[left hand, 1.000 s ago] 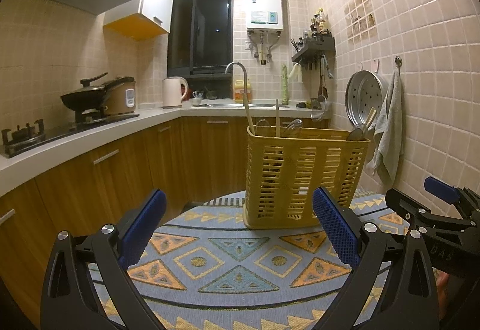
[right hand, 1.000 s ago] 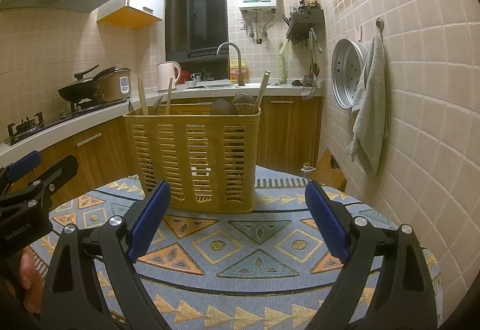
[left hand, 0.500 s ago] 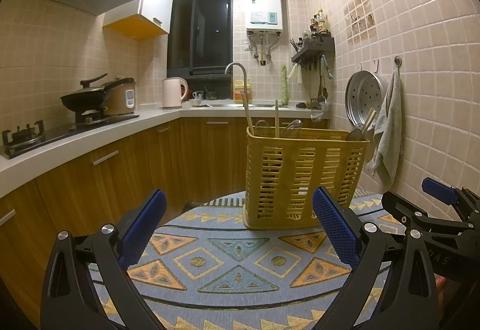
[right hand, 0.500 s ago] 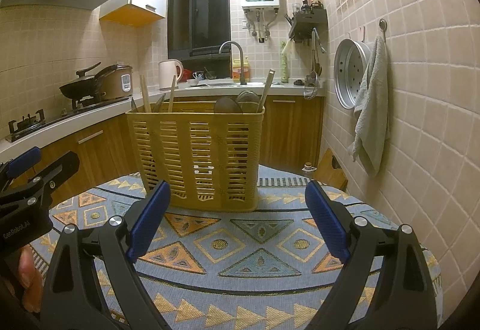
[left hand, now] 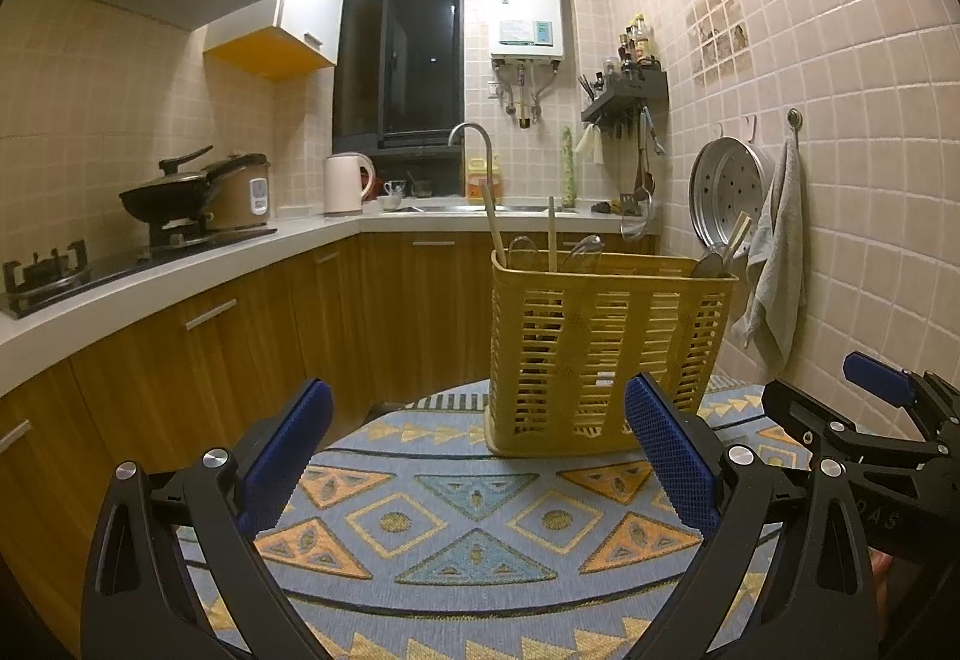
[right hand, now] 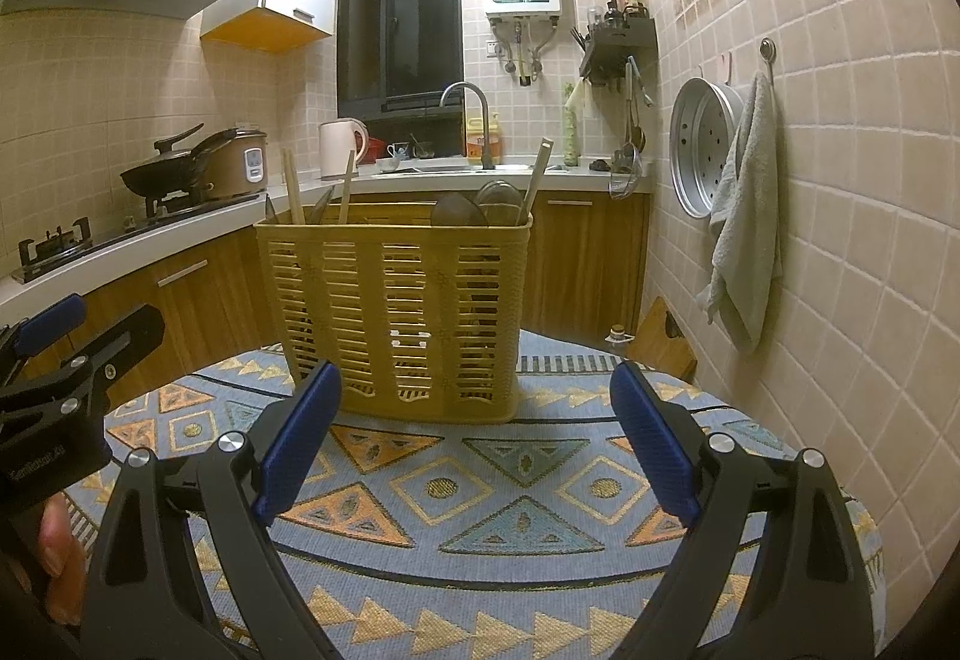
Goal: Organize utensils
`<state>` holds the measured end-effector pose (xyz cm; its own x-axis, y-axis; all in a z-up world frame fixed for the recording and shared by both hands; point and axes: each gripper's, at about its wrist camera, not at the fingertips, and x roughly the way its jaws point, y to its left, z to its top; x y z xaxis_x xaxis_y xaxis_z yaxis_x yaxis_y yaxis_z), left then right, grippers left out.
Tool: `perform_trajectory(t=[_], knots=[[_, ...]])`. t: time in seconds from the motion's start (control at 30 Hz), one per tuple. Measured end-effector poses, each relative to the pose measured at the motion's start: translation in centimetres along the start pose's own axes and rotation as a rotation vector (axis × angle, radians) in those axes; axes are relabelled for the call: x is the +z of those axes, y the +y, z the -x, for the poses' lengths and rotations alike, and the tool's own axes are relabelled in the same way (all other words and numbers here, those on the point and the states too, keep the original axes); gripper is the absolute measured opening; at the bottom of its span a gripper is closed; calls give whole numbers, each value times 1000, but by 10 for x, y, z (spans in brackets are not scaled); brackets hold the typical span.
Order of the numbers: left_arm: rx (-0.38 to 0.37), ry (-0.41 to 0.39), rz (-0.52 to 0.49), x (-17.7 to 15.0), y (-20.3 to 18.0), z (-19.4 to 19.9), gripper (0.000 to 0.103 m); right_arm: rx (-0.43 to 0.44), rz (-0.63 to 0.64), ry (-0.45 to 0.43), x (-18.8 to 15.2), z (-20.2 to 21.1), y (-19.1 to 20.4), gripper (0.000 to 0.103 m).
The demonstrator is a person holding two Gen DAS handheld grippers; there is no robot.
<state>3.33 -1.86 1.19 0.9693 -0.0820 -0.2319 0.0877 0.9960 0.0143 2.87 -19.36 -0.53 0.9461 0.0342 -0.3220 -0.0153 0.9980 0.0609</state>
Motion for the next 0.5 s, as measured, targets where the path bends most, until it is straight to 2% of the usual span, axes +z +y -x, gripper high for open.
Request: perform_trajectory(t=[0.5], knots=[[5,-6,-5,0,1,0,95,-1,0,-1,0,0,0,90]])
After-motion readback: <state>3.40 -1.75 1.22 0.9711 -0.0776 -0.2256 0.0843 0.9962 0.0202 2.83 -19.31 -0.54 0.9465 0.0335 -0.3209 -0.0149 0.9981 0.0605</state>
